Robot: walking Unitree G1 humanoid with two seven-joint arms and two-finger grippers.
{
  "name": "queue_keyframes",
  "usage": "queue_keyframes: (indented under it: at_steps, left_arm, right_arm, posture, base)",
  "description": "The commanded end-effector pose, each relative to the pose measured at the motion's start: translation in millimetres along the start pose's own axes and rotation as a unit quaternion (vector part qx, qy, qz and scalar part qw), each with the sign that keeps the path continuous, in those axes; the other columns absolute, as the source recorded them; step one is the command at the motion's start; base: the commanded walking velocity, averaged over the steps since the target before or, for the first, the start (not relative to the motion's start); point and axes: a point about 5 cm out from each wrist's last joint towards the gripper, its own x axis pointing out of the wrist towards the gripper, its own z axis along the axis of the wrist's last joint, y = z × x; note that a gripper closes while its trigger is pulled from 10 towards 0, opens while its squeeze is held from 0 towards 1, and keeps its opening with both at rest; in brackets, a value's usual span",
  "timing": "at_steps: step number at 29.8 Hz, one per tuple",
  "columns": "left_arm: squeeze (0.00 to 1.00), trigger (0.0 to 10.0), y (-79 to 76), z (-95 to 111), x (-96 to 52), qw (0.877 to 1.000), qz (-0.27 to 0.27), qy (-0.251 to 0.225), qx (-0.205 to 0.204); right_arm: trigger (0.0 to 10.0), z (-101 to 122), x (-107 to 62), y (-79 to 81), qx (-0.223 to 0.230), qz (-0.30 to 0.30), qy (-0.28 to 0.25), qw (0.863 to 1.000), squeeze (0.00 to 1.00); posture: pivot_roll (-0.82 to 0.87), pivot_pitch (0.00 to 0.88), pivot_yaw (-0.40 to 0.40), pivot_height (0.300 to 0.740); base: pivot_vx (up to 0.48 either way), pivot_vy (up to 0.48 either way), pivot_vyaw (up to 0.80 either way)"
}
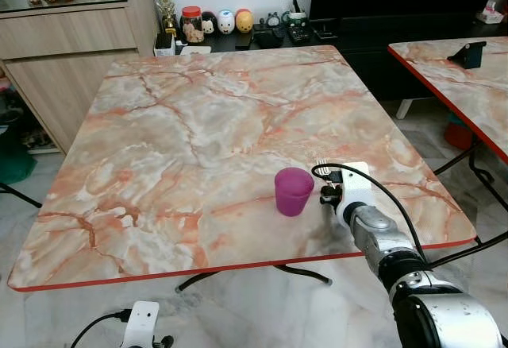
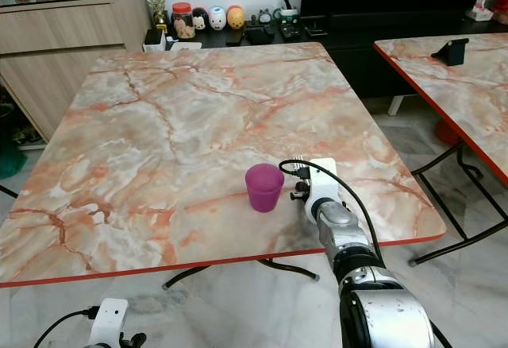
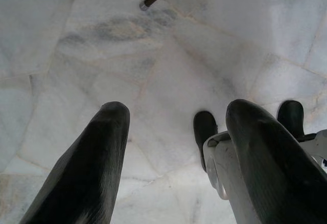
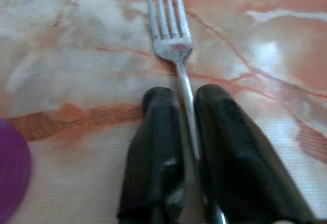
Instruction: Setting the table
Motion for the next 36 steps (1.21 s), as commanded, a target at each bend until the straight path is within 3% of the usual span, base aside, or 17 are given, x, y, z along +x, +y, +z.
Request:
queue_keyframes:
  at_steps: [1, 16, 17, 18, 30, 31, 32, 34, 36]
  left_arm:
    - [0.0, 10.0, -0.2, -6.5, -0.9, 1.0, -0.001, 0.012, -0.005]
    - [0.0, 10.0, 0.5, -6.4, -1.0, 1.0, 0.001, 0.012, -0.003]
    - [0.0, 10.0, 0.5, -6.4, -1.0, 1.0, 0.001, 0.012, -0.003]
    - [0.0, 10.0, 0.5, -6.4, -1.0, 1.0, 0.002, 0.011, -0.002]
    - [0.0, 10.0, 0.5, -6.2, -1.0, 1.0, 0.004, 0.011, -0.001]
    - [0.0, 10.0, 0.6, -6.2, -1.0, 1.0, 0.005, 0.01, 0.0]
    - [0.0, 10.0, 0.6, -6.2, -1.0, 1.0, 0.005, 0.01, 0.0]
    - [0.0, 10.0, 1.1, -6.4, -1.1, 1.0, 0.007, 0.011, 0.002]
    - [0.0, 10.0, 1.3, -6.3, -1.1, 1.0, 0.007, 0.011, 0.003]
  right_arm:
    - [0.0, -15.1, -1.9, -3.5, 0.002, -0.01, 0.027, 1.0, 0.0]
    - [0.0, -11.6, -3.4, -8.6, 0.012, -0.039, -0.003, 0.999, 0.0]
    - [2.6, -9.1, -3.7, -9.4, 0.011, -0.041, -0.013, 0.999, 0.0]
    - [10.0, -6.2, -4.1, -10.9, 0.008, -0.048, -0.025, 0.999, 0.0]
    - [10.0, 28.1, -27.6, -22.9, -0.032, -0.095, -0.196, 0.976, 0.0]
    - [10.0, 35.9, -37.8, -22.0, -0.039, -0.091, -0.235, 0.967, 0.0]
    - [10.0, 35.9, -37.8, -22.0, -0.039, -0.091, -0.235, 0.967, 0.0]
    - [10.0, 46.5, -57.0, -22.7, -0.061, -0.1, -0.291, 0.95, 0.0]
    - [10.0, 49.8, -65.4, -23.2, -0.059, -0.103, -0.312, 0.943, 0.0]
  posture:
    - [0.02, 0.0, 0.004, 0.74]
    - [0.03, 0.0, 0.004, 0.74]
    - [0.03, 0.0, 0.003, 0.74]
    - [0.03, 0.0, 0.003, 0.74]
    - [0.03, 0.0, -0.004, 0.74]
    - [0.03, 0.0, -0.005, 0.74]
    - [0.03, 0.0, -0.005, 0.74]
    - [0.02, 0.0, -0.003, 0.74]
    - [0.02, 0.0, -0.003, 0.74]
  base:
    - [0.0, 0.0, 0.0]
    - [0.0, 0.0, 0.0]
    - [0.0, 0.0, 0.0]
    - [0.0, 0.0, 0.0]
    - [0.0, 0.0, 0.0]
    - [0.0, 0.0, 0.0]
    - [0.0, 0.0, 0.0]
    - [0.0, 0.0, 0.0]
    - [0.0, 0.0, 0.0]
